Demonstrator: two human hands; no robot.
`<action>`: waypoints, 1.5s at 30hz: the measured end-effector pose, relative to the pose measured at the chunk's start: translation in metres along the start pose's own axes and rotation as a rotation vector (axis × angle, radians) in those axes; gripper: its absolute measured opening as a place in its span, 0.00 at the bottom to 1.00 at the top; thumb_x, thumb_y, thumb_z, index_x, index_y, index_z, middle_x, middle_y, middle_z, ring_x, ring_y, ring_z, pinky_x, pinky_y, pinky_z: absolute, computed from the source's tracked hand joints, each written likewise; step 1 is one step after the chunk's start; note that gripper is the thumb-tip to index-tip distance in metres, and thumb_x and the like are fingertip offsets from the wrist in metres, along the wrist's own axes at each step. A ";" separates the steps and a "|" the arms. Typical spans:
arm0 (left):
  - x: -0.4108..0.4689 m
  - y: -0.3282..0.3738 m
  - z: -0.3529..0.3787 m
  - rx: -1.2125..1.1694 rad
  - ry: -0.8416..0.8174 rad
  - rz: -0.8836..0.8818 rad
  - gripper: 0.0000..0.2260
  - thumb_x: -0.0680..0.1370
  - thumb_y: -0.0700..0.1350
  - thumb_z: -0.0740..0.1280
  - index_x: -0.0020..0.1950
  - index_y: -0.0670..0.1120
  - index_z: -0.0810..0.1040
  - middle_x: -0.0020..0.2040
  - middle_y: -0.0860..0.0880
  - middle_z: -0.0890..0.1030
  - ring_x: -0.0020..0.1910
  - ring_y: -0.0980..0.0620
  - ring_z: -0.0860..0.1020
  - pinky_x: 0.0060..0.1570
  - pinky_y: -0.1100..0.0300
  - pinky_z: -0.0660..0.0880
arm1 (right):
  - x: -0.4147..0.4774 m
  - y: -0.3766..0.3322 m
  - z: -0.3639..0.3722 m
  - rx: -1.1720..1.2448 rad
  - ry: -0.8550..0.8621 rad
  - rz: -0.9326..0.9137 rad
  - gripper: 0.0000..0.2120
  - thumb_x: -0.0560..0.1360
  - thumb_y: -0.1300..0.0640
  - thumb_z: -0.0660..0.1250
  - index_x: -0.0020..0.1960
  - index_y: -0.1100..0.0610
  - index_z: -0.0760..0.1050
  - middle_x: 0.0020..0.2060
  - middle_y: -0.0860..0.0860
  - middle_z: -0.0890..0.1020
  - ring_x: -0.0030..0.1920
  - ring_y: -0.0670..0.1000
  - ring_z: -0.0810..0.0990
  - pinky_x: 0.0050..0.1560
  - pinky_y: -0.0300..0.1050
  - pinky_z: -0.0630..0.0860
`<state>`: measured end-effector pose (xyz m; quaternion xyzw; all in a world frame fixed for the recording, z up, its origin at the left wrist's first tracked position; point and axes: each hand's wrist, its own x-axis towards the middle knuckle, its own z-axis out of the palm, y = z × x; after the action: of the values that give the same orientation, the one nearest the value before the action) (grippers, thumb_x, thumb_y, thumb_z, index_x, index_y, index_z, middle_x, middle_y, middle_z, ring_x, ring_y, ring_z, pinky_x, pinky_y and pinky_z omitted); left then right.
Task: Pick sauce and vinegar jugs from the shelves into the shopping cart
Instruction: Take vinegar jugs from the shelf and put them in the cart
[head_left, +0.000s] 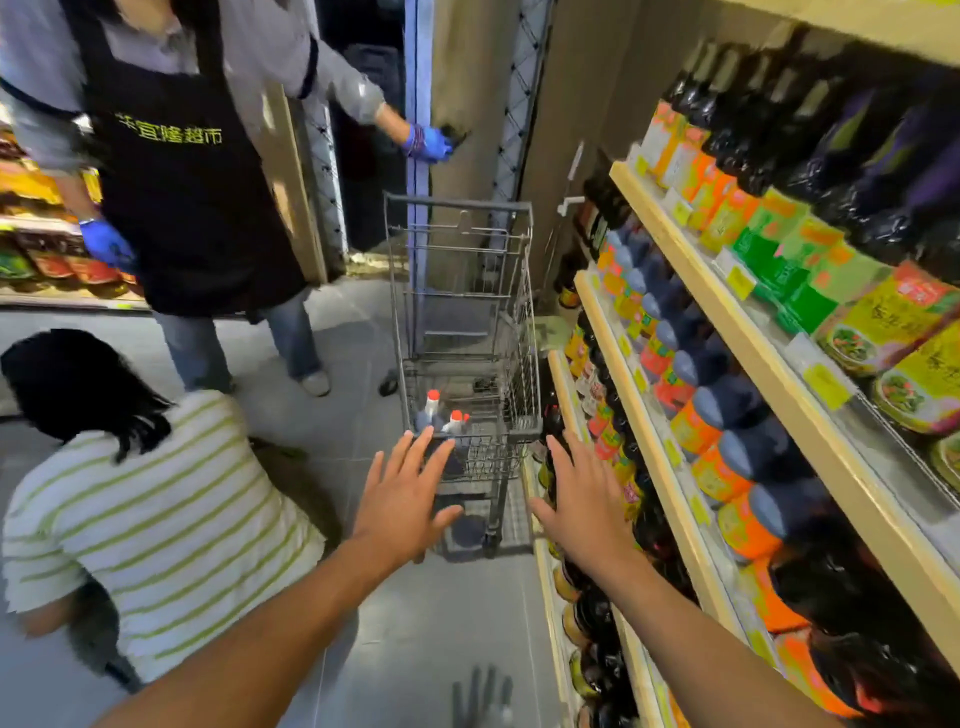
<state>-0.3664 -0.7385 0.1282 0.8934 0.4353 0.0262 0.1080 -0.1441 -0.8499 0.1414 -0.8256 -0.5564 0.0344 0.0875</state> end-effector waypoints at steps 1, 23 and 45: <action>0.017 -0.007 0.002 0.000 -0.012 -0.005 0.39 0.79 0.67 0.61 0.83 0.56 0.44 0.84 0.50 0.44 0.82 0.46 0.44 0.80 0.43 0.49 | 0.021 0.001 0.006 0.013 -0.013 -0.002 0.39 0.78 0.37 0.66 0.82 0.50 0.55 0.81 0.50 0.57 0.80 0.54 0.56 0.79 0.56 0.56; 0.313 -0.092 0.113 -0.397 -0.308 -0.239 0.37 0.77 0.55 0.68 0.81 0.55 0.52 0.80 0.47 0.58 0.78 0.43 0.63 0.71 0.43 0.69 | 0.353 0.028 0.198 0.150 -0.715 -0.065 0.24 0.80 0.42 0.62 0.74 0.49 0.68 0.54 0.50 0.85 0.61 0.57 0.80 0.64 0.54 0.74; 0.346 -0.137 0.150 -0.521 -0.318 -0.297 0.32 0.78 0.43 0.71 0.79 0.50 0.61 0.74 0.45 0.69 0.70 0.42 0.73 0.69 0.50 0.70 | 0.424 0.000 0.289 0.012 -0.864 -0.178 0.16 0.78 0.57 0.67 0.65 0.50 0.78 0.60 0.52 0.78 0.63 0.57 0.77 0.59 0.49 0.78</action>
<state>-0.2372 -0.4109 -0.0637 0.7556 0.5170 -0.0192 0.4017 -0.0283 -0.4275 -0.1251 -0.6837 -0.6106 0.3721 -0.1456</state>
